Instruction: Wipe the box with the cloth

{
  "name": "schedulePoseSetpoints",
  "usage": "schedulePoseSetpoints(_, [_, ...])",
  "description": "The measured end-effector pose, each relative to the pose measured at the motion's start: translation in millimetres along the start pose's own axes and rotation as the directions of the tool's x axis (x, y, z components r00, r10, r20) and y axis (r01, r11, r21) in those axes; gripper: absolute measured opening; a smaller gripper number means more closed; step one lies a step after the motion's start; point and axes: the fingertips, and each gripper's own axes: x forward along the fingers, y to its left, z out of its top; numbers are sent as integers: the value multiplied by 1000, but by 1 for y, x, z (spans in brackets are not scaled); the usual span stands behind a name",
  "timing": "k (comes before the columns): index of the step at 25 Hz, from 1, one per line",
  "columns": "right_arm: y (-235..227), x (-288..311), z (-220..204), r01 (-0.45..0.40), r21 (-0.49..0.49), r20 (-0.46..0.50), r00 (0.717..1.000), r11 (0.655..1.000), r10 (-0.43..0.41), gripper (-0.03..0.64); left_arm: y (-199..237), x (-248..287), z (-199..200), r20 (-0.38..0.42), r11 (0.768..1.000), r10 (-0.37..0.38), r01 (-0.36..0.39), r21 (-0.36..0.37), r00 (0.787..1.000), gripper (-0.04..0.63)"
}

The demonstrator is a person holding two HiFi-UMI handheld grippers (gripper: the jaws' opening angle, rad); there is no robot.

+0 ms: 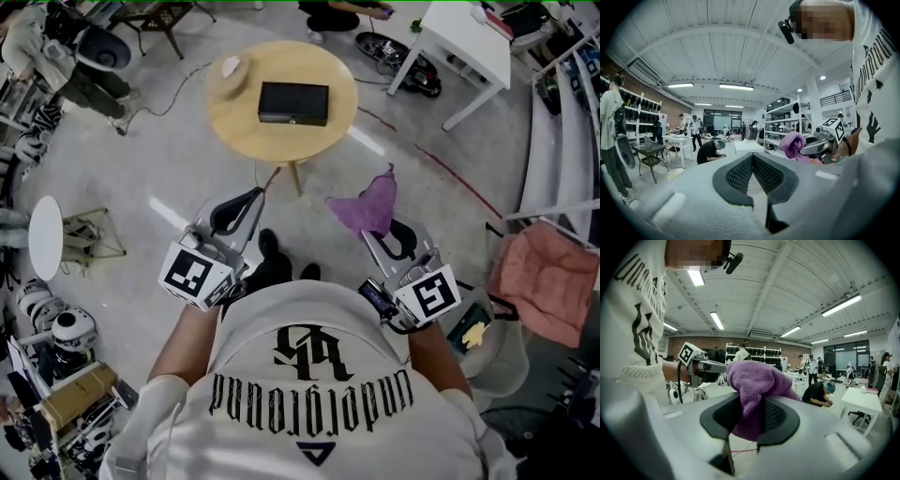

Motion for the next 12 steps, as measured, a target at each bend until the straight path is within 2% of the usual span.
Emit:
schedulePoseSetpoints(9, [3, -5, 2, -23, -6, 9, 1000, 1000, 23, 101, -14, -8, -5, 11, 1000, 10, -10, -2, 1000, 6])
schedulePoseSetpoints(12, [8, -4, 8, -18, 18, 20, 1000, 1000, 18, 101, -16, -11, -5, 18, 1000, 11, -11, -6, 1000, 6])
